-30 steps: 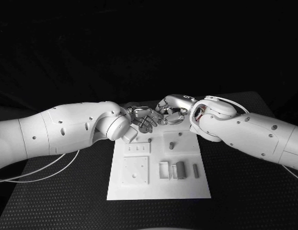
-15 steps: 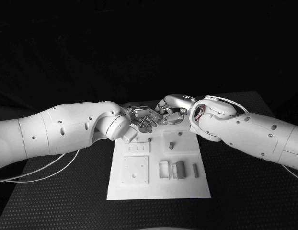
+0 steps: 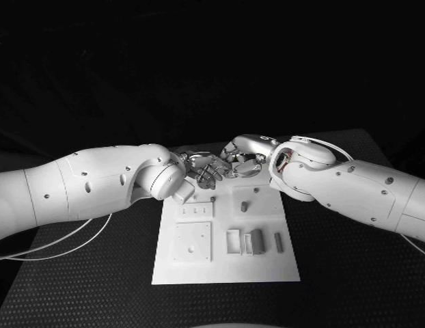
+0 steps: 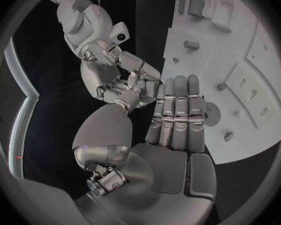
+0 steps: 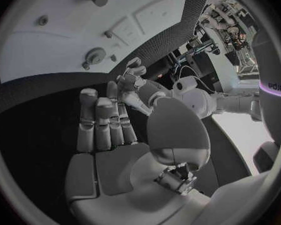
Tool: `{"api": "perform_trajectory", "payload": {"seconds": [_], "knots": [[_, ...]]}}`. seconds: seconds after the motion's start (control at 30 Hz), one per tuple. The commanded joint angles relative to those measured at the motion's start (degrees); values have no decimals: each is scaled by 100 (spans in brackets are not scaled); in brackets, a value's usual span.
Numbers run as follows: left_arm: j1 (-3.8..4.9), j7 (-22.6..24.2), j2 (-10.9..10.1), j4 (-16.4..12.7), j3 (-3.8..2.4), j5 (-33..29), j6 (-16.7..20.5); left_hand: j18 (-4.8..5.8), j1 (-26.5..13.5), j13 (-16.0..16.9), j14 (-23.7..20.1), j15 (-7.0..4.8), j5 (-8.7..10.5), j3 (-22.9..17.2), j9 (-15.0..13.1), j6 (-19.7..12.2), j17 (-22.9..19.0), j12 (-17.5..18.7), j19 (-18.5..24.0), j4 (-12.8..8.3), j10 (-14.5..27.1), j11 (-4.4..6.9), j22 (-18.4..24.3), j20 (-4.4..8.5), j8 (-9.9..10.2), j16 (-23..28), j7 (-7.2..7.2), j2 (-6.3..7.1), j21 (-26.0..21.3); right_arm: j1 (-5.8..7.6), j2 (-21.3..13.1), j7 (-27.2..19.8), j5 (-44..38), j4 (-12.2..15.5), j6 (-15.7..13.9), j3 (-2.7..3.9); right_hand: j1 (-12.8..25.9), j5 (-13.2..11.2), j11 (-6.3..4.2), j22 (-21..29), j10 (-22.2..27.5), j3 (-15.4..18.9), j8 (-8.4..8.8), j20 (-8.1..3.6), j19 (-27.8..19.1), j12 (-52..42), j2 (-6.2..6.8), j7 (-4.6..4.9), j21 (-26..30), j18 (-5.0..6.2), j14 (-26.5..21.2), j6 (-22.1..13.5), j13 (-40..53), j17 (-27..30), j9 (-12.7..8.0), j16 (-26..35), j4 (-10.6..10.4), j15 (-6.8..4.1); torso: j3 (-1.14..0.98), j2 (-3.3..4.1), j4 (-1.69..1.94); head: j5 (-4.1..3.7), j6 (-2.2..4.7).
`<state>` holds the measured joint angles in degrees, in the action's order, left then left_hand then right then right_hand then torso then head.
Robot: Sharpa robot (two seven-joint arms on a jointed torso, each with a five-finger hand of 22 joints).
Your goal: Assemble the parts on the task board
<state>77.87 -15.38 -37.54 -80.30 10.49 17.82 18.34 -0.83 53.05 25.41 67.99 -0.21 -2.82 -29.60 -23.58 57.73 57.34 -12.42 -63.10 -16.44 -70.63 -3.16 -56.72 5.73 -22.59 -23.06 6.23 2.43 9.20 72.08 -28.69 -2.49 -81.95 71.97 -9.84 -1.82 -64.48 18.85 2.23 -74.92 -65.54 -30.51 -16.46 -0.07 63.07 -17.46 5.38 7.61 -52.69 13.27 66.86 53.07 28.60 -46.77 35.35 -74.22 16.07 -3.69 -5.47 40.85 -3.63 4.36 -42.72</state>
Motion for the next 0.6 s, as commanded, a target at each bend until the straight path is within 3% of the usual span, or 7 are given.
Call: {"api": "perform_trajectory", "payload": {"seconds": [0.03, 0.6], "knots": [[22, 81, 7, -18, -23, -7, 19, -49, -35, 36, 111, -38, 4, 60, -43, 103, 23, -54, -103, 7, -113, 29, -45, 29, -61, -71, -20, 62, 72, -26, 13, -54, -69, 11, 171, -16, 53, 34, 36, -89, -282, 14, -33, -42, 16, 20, -23, 62, 17, 173, -54, 33, 2, 9, 5, 10, 6, 0, -4, 0, -1, 10, -9], [21, -1, 30, 56, -23, 118, 134, -60, -482, 191, 149, -153, 1, 850, -254, 217, 111, -242, -214, -19, -222, 131, -275, 147, -156, -442, -114, 310, 177, -27, 11, -55, -69, 16, 171, -16, 52, 34, 34, -89, -290, 14, -32, -43, 18, 30, -24, 61, 19, 173, -53, 35, 1, 10, 8, 11, 9, -2, -1, 3, -6, 17, -23]]}}
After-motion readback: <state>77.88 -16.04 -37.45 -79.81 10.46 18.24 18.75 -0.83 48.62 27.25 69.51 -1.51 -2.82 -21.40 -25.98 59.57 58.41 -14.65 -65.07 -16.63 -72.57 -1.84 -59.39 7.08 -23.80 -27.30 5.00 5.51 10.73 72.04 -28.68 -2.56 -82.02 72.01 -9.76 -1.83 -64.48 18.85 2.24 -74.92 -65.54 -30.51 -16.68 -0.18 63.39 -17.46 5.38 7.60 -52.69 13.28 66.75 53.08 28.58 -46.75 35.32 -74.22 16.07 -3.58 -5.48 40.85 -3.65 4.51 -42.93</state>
